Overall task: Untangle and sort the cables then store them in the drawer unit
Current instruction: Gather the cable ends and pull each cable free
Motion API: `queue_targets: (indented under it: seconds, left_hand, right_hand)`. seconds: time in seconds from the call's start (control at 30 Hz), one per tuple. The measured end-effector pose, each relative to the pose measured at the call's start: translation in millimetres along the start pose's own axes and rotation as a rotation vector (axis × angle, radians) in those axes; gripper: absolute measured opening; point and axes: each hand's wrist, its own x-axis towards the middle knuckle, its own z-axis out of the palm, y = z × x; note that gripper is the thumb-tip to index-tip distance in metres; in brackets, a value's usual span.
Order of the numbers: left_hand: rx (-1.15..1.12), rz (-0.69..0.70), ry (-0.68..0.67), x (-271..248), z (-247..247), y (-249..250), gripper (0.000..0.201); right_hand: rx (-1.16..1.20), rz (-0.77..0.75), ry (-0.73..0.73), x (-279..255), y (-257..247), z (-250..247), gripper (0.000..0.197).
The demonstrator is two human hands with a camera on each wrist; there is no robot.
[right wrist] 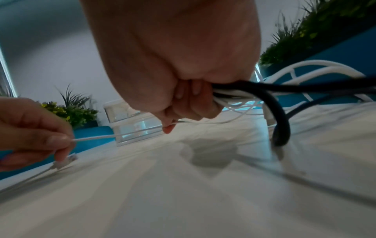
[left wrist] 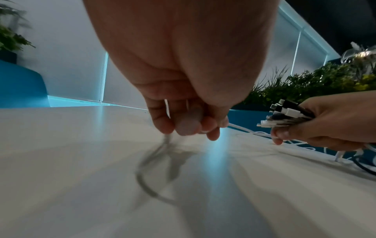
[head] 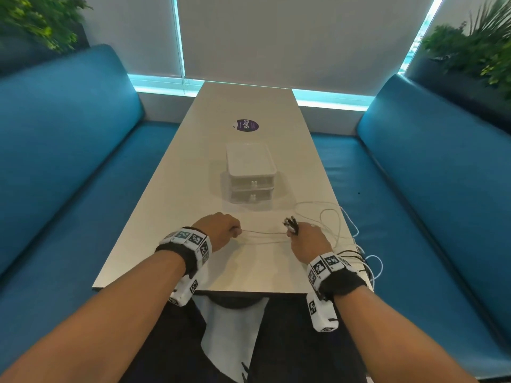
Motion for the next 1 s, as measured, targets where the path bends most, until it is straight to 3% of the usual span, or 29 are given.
queue_targets:
  seconds: [0.13, 0.27, 0.4, 0.6, 0.73, 0.87, 0.93, 1.0]
  left_hand:
    - [0.037, 0.000, 0.001, 1, 4, 14, 0.025]
    - [0.005, 0.046, 0.047, 9, 15, 41, 0.025]
    - [0.005, 0.087, 0.070, 10, 17, 45, 0.027]
    - [-0.063, 0.025, 0.061, 7, 5, 19, 0.031]
    - [-0.069, 0.069, 0.077, 7, 16, 28, 0.030]
    - [0.078, 0.054, 0.041, 6, 23, 39, 0.024]
    - [-0.053, -0.004, 0.094, 7, 21, 34, 0.041]
    - [-0.289, -0.004, 0.237, 6, 14, 31, 0.047]
  right_hand:
    - [0.036, -0.111, 0.057, -9, -18, 2, 0.028]
    - [0.065, -0.241, -0.039, -20, -36, 12, 0.027]
    - [0.033, -0.169, -0.034, -17, -29, 7, 0.026]
    - [-0.013, -0.029, 0.012, -10, -11, -2, 0.026]
    - [0.056, -0.204, 0.001, -18, -25, 8, 0.027]
    - [0.142, -0.308, 0.053, -21, -27, 1, 0.023]
    - [0.193, -0.307, 0.072, -19, -27, -4, 0.023]
    - [0.196, -0.296, 0.048, -15, -28, -7, 0.024]
